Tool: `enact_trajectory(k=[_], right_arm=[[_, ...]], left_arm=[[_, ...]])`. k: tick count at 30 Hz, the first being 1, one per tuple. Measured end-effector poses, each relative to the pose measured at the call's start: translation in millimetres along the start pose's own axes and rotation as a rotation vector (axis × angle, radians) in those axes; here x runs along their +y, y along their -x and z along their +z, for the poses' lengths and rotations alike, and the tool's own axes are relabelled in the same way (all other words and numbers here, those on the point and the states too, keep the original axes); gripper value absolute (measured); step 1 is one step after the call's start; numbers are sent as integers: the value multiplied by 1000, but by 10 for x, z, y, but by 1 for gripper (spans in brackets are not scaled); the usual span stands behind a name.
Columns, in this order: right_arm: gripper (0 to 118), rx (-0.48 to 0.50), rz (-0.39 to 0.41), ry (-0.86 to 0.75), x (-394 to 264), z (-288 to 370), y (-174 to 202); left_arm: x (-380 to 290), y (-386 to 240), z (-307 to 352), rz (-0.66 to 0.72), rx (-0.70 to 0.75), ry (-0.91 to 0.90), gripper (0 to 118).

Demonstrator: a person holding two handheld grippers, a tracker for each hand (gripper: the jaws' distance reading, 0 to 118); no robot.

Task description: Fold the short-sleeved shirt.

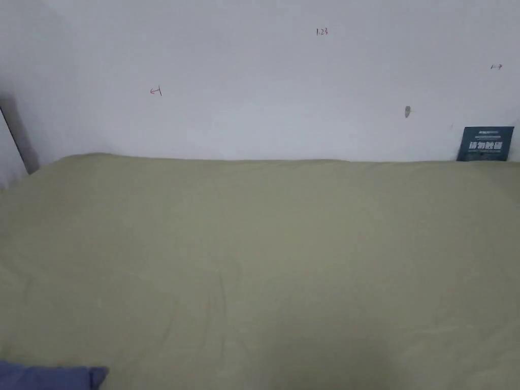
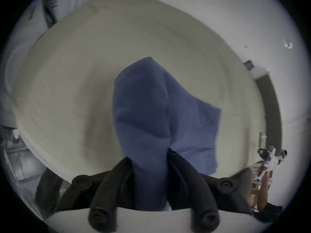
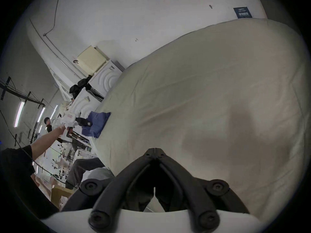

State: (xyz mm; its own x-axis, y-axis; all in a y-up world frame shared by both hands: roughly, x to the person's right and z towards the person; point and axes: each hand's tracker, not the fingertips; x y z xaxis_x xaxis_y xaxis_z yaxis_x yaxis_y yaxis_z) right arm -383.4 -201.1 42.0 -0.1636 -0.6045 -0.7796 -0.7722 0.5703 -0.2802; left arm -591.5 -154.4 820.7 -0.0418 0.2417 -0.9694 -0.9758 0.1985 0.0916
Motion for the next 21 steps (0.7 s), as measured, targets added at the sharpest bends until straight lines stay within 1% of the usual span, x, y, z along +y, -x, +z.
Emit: enact_trajectory(k=[1, 2, 3, 4, 5, 6, 8, 9, 10, 11, 13, 14, 16, 17, 18, 19, 20, 21], right_arm=[[0, 1, -2, -6, -13, 10, 14], [0, -2, -1, -11, -24, 18, 19], [0, -8, 9, -17, -32, 35, 45], [0, -15, 14, -22, -38, 57, 75], [0, -28, 18, -25, -33, 91, 116], [0, -28, 27, -29, -29, 131, 150], [0, -25, 59, -48, -8, 236, 226], [0, -29, 76, -64, 13, 300, 273], [0, -43, 93, -85, 40, 369, 321], [0, -61, 111, -121, 66, 440, 372], [0, -81, 143, -181, 127, 605, 493], [0, -100, 162, -218, 158, 685, 557], [0, -136, 212, -269, 245, 846, 670], [0, -162, 252, -306, 299, 934, 735], [0, -182, 296, -334, 349, 1010, 802], [0, -203, 305, -359, 401, 1080, 864], [0, -237, 315, -380, 449, 1143, 931], [0, -266, 330, -411, 493, 1208, 1010]], left_arm=[[56, 226, -136, 5, 18, -19, 38], [43, 274, -242, 13, 73, -33, 77], [7, 292, -324, 36, 170, -9, 99], [-31, 307, -363, 65, 194, -9, 104], [-103, 269, -349, 89, 118, -32, 104], [-141, 254, -297, 100, 94, -66, 104], [-177, 182, -143, 85, 183, -131, 103], [-185, 297, -32, 48, 255, -180, 102], [-213, 229, 116, 36, 314, -245, 102], [-249, 136, 266, 29, 322, -286, 102], [-410, -186, 620, 29, 261, -423, 101], [-494, -370, 768, -7, 199, -491, 101], [-703, -869, 1011, -120, 88, -669, 101], [-886, -1218, 1164, -190, 42, -743, 100], [-994, -1497, 1230, -234, 5, -791, 100], [-1085, -1778, 1261, -251, 0, -832, 99], [-1166, -2022, 1276, -276, -19, -860, 89], [-1372, -2448, 1315, -299, -41, -892, 72]])
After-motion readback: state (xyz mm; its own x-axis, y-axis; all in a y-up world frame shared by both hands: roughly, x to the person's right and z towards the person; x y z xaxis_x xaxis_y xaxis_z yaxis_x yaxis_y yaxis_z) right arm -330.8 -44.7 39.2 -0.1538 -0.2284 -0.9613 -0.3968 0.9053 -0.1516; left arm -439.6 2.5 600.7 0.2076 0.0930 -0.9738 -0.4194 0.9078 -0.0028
